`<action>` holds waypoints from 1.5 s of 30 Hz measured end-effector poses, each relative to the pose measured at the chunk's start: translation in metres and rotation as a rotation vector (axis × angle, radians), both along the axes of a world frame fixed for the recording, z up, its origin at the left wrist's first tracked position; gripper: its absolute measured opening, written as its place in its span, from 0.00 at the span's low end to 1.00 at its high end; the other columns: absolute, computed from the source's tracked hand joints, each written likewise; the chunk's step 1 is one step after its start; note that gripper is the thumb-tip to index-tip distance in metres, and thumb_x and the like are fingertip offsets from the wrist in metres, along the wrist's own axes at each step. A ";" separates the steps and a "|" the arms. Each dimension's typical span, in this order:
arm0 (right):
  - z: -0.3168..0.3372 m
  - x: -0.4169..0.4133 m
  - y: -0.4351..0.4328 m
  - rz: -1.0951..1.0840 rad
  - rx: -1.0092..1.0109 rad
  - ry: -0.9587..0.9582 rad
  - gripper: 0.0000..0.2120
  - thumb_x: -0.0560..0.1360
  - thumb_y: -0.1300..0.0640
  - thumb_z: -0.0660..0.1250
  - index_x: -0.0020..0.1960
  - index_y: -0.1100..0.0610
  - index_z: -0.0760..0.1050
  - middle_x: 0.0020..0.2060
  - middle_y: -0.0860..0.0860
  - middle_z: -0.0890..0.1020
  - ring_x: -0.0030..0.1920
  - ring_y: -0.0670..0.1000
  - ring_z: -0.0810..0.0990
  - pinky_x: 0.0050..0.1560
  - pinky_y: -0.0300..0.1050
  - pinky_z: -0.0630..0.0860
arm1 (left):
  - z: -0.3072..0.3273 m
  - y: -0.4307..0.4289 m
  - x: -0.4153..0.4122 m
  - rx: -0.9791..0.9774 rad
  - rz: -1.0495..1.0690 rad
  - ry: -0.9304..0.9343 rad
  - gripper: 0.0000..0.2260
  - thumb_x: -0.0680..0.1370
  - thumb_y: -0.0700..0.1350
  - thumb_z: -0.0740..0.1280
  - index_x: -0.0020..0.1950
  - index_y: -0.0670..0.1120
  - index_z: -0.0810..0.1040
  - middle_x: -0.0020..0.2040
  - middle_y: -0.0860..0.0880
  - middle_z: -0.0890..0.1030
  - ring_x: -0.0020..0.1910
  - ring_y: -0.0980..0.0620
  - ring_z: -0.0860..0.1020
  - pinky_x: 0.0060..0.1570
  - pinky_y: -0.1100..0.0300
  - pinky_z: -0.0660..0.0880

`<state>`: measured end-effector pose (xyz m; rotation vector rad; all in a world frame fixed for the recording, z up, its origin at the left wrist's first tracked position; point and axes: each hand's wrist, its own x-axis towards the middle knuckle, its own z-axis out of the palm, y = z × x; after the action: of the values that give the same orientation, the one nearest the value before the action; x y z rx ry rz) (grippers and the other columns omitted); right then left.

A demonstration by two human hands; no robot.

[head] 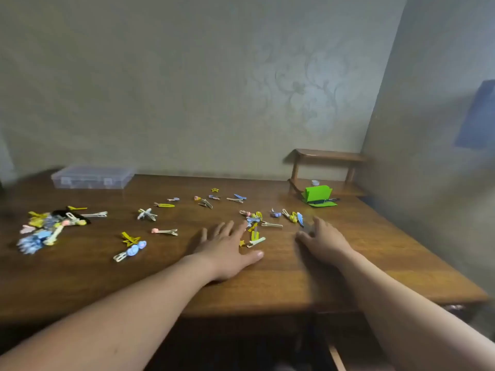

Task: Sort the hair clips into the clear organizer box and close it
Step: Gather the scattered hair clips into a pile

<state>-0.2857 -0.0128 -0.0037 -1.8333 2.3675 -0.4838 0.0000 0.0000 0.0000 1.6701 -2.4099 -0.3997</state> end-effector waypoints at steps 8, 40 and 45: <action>-0.001 0.050 -0.090 0.279 0.054 0.095 0.43 0.76 0.31 0.38 0.84 0.51 0.59 0.84 0.51 0.60 0.83 0.56 0.59 0.80 0.57 0.59 | -0.004 -0.090 -0.020 -0.096 -0.008 0.015 0.55 0.69 0.83 0.58 0.87 0.59 0.41 0.88 0.51 0.43 0.86 0.49 0.39 0.82 0.35 0.40; 0.020 0.151 -0.149 0.563 -0.011 -0.396 0.22 0.87 0.48 0.49 0.70 0.53 0.77 0.68 0.53 0.79 0.66 0.54 0.77 0.68 0.51 0.73 | 0.015 -0.165 0.034 0.130 0.171 0.388 0.23 0.85 0.57 0.47 0.73 0.54 0.74 0.71 0.48 0.76 0.66 0.44 0.75 0.65 0.48 0.72; 0.015 0.168 -0.090 0.549 -0.049 -0.468 0.23 0.85 0.46 0.49 0.74 0.52 0.72 0.70 0.52 0.78 0.67 0.52 0.76 0.70 0.54 0.73 | 0.018 -0.103 0.039 0.164 0.212 0.543 0.26 0.83 0.59 0.48 0.76 0.55 0.73 0.75 0.49 0.75 0.72 0.46 0.73 0.74 0.46 0.68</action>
<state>-0.1178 -0.1026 0.0110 -2.0040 1.4940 -0.7903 0.0391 -0.1035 0.0183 1.5949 -1.8311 -0.9012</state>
